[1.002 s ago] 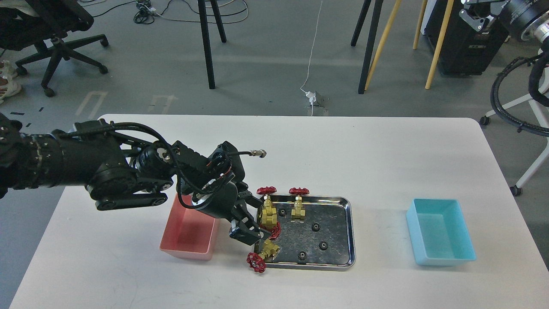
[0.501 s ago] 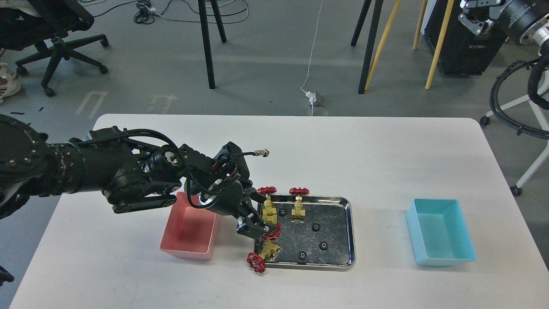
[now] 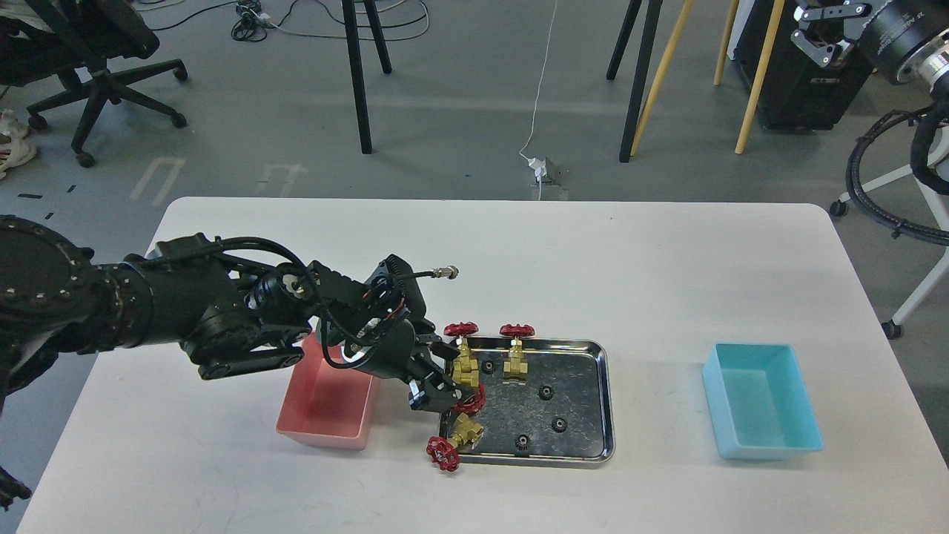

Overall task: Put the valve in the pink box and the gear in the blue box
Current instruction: 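Lower the left gripper and close it on the red-handled brass valve, then carry the valve with the left gripper over the pink box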

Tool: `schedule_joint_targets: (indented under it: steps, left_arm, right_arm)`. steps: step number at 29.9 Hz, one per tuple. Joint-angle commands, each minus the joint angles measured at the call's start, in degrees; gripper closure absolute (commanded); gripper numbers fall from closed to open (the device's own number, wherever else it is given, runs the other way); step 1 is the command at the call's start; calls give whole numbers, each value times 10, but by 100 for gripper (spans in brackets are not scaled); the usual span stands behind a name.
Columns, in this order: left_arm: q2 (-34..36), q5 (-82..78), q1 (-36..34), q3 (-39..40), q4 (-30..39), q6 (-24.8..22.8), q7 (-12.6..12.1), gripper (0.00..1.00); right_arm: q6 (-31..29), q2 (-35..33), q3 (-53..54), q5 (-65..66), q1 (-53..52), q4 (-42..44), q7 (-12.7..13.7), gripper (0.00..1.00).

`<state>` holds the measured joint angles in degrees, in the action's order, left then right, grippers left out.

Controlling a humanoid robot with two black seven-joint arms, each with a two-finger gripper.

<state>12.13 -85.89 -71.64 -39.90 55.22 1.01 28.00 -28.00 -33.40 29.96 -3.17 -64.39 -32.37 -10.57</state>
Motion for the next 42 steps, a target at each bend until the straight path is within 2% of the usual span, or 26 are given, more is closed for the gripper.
schedule_joint_targets:
  steps: [1,8,10,12,22,26,42]
  left_arm:
    - [-1,-1,0,-3,1,0,0,41]
    - [0,-2,1,-4,1,0,0,51]
    - [0,-3,1,-4,1,0,0,56]
    - [0,-4,0,-4,2,1,0,65]
    - [6,-6,-2,-2,10,2,0,86]
    - [15,-7,-6,1,17,11,0,89]
    - [148,-2,-75,52,156,12,0,89]
  right_arm:
    - [0,-1,-1,0,3,-1,0,1]
    - [0,-6,0,0,11,-4,-1,1]
    - [0,-6,0,0,12,-3,0,1]
    - [0,-7,-1,0,12,-4,-1,1]
    - [0,-7,0,0,15,-4,-1,1]
    - [0,-7,0,0,16,-3,-1,1]
    - [0,-6,0,0,19,-3,-1,1]
